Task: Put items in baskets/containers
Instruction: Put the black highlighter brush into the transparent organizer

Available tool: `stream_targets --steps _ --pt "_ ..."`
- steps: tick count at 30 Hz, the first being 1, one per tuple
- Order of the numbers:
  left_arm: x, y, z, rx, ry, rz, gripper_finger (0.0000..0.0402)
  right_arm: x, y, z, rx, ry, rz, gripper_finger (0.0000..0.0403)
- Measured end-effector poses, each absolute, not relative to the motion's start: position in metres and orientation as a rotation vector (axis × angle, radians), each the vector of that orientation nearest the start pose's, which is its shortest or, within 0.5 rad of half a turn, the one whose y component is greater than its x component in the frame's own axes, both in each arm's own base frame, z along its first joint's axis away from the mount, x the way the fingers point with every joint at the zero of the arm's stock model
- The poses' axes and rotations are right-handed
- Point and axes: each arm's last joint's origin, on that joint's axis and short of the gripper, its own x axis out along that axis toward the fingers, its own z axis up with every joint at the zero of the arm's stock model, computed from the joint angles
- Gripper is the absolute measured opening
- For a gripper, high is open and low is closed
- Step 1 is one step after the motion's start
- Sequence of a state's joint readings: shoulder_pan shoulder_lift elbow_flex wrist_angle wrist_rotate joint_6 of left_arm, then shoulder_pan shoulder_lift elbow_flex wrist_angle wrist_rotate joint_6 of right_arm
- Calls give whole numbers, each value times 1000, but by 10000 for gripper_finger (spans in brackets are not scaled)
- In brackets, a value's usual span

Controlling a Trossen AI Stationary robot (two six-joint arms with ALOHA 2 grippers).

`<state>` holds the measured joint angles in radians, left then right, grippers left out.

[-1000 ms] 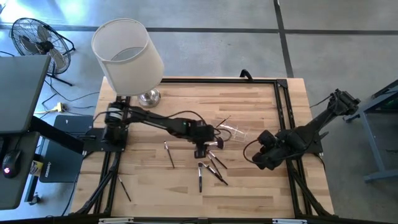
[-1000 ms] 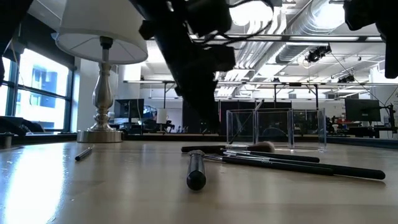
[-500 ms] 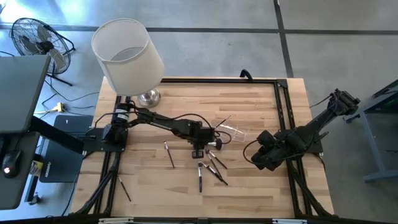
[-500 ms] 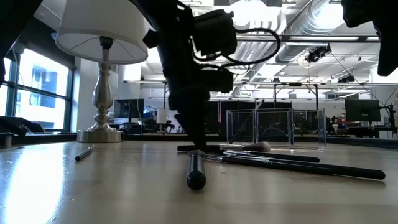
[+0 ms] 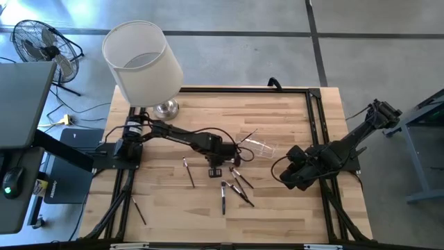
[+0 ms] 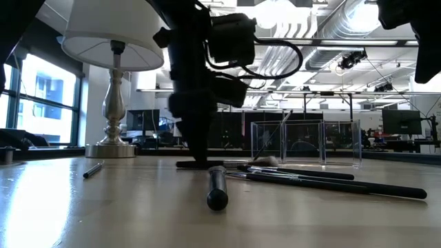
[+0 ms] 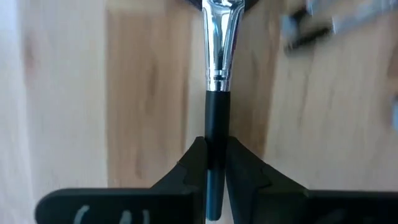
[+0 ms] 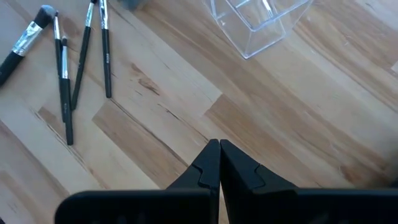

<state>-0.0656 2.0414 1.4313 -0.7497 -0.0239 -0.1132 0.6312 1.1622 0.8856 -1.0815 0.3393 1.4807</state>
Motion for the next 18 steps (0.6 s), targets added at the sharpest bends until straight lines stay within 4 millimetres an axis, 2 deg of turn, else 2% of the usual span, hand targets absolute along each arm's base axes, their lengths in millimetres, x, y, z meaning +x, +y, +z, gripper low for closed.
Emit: stream_targets --steps 8,12,15,18 --pt "382 -49 156 68 1363 70 26 158 102 244 652 1021 -638 0" --pt "364 -48 155 7 1357 109 26 158 103 244 648 1022 -636 0" --pt "340 -44 156 -44 1344 151 26 158 102 244 641 1012 -638 0" --pt "322 -42 158 -127 1247 182 26 159 102 245 641 992 -638 0"
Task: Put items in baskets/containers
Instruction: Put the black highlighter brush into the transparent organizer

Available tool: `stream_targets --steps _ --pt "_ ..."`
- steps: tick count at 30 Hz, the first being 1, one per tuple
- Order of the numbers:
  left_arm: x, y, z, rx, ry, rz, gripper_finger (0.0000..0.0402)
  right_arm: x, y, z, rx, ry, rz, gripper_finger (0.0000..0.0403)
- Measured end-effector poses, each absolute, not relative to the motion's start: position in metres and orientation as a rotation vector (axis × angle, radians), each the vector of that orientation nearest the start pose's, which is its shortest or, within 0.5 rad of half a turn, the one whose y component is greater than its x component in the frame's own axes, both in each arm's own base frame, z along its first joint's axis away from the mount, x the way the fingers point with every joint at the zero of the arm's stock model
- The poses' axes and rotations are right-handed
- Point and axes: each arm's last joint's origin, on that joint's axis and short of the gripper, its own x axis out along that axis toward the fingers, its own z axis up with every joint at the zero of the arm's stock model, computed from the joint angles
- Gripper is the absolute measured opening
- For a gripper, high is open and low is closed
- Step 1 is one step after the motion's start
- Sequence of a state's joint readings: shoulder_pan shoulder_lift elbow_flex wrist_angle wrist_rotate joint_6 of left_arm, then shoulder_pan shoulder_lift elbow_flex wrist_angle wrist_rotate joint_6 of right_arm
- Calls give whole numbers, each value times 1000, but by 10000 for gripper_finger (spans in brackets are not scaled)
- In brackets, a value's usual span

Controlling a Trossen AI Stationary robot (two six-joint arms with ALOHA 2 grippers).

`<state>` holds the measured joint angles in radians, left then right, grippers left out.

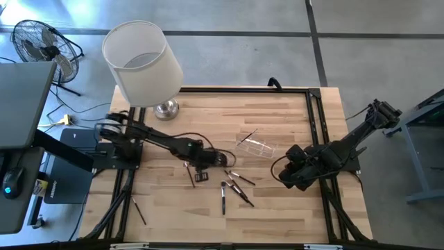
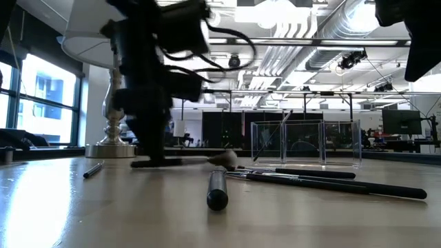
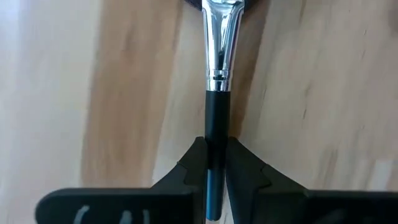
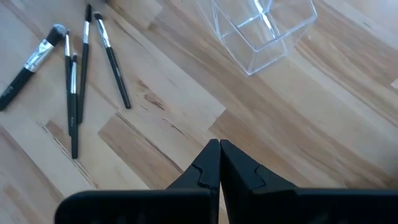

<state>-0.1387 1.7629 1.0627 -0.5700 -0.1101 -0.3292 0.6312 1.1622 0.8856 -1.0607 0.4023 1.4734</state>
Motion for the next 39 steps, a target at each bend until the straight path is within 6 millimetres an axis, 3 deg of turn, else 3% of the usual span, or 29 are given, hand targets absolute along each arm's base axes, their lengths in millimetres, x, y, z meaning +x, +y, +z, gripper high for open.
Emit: stream_targets --steps 5,9,15,28,39 --pt "299 -38 174 -260 1033 216 26 162 103 246 634 945 -630 0" --pt "296 -35 193 -288 849 273 26 165 100 247 613 863 -658 0" --pt "308 -32 221 -298 585 365 26 177 93 250 611 729 -689 0" --pt "322 -25 270 -229 328 687 31 228 66 278 453 389 -586 4" --pt "329 -26 274 -235 299 690 29 268 28 295 362 224 -459 118"
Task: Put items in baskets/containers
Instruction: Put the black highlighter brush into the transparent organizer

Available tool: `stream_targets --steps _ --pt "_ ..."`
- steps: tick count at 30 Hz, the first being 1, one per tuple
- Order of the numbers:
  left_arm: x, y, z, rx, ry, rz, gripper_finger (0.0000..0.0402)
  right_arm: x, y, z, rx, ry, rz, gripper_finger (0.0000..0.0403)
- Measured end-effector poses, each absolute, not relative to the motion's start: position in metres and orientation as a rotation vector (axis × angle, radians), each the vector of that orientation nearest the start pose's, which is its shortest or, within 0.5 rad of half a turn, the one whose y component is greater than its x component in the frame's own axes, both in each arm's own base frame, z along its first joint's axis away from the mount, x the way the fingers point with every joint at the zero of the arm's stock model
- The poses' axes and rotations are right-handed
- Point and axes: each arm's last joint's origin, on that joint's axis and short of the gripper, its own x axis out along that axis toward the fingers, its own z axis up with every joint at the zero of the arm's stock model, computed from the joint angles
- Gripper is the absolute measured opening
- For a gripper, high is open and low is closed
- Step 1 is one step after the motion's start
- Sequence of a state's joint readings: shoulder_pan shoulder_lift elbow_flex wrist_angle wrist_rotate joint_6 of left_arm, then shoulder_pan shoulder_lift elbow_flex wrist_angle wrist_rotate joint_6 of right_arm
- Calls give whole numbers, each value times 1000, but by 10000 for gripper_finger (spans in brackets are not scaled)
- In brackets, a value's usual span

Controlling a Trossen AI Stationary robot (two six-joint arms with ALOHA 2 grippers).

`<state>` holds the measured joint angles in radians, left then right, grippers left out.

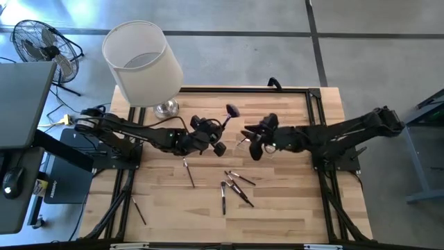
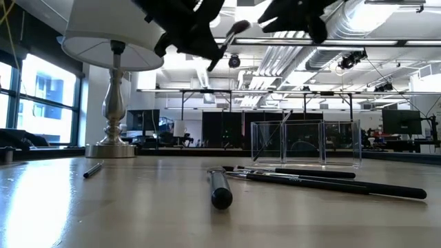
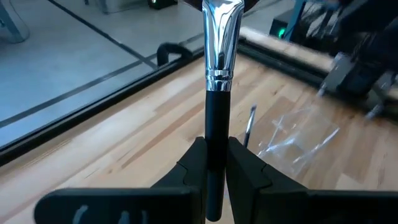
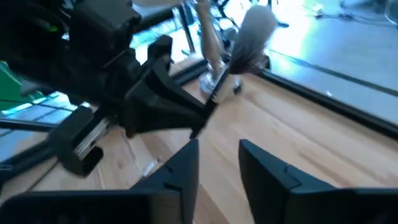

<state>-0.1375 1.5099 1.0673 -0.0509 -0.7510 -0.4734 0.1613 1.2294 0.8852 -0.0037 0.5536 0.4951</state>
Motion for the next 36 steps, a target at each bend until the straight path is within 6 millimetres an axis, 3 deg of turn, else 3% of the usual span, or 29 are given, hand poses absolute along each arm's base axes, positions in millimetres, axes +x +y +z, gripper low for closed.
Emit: stream_targets --steps 6,15,23,36 --pt "329 -25 275 -241 285 704 29 293 17 290 380 137 -371 155" --pt "329 -25 275 -239 281 713 34 315 1 281 354 26 -434 174" --pt "329 -25 274 -240 288 706 36 315 -16 282 358 -10 -529 162" --pt "329 -26 274 -247 304 663 37 315 -31 283 382 -24 -500 109"
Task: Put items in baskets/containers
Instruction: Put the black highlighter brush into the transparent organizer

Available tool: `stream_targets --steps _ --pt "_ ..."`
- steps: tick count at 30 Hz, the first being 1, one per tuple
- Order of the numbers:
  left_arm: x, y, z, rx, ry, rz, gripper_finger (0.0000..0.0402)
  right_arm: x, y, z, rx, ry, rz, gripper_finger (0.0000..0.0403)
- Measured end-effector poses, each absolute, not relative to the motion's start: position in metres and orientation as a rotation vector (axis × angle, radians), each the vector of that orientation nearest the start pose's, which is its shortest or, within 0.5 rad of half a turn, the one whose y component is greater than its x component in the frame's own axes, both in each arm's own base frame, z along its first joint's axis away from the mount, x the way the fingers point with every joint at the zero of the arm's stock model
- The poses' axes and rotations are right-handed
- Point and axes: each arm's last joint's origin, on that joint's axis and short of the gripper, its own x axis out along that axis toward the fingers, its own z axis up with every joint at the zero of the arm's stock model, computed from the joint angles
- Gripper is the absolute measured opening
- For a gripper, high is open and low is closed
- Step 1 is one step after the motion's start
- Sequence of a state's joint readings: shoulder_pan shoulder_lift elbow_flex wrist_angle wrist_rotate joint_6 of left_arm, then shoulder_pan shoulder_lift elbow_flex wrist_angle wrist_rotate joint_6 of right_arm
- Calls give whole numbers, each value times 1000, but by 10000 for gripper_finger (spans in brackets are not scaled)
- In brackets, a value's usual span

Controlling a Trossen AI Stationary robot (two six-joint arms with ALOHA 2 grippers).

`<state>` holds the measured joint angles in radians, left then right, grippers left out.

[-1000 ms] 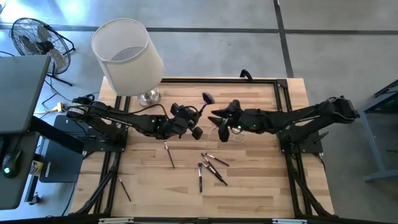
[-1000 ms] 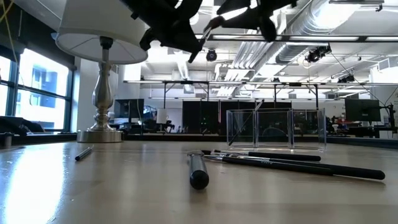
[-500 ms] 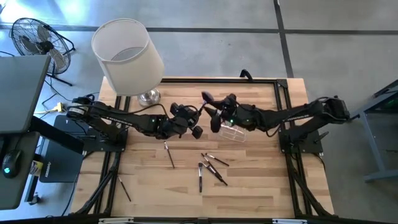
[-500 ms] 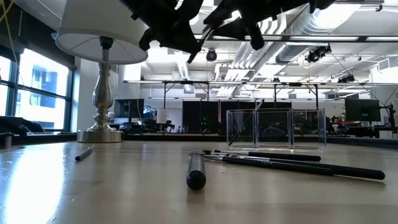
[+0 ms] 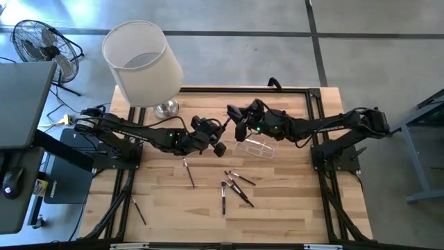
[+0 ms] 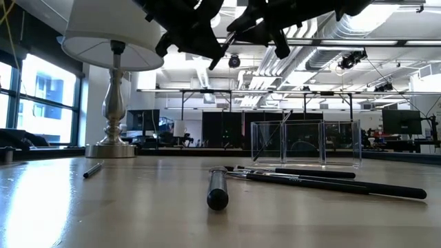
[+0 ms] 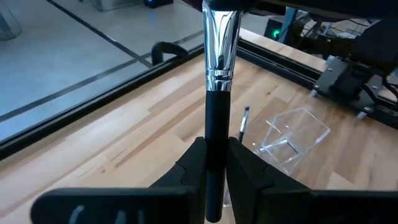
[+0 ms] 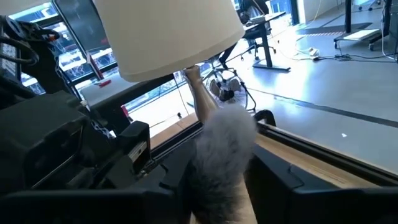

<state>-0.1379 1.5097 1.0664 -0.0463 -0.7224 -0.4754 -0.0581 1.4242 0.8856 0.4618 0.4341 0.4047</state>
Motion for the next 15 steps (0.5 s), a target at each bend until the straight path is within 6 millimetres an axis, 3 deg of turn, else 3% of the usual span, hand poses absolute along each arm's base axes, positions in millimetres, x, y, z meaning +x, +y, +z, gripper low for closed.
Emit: stream_targets --steps 7,15 --pt "330 -27 274 -251 315 636 37 315 -32 283 364 -10 -456 15" --pt "330 -28 273 -262 324 611 37 315 -31 282 338 6 -451 8"
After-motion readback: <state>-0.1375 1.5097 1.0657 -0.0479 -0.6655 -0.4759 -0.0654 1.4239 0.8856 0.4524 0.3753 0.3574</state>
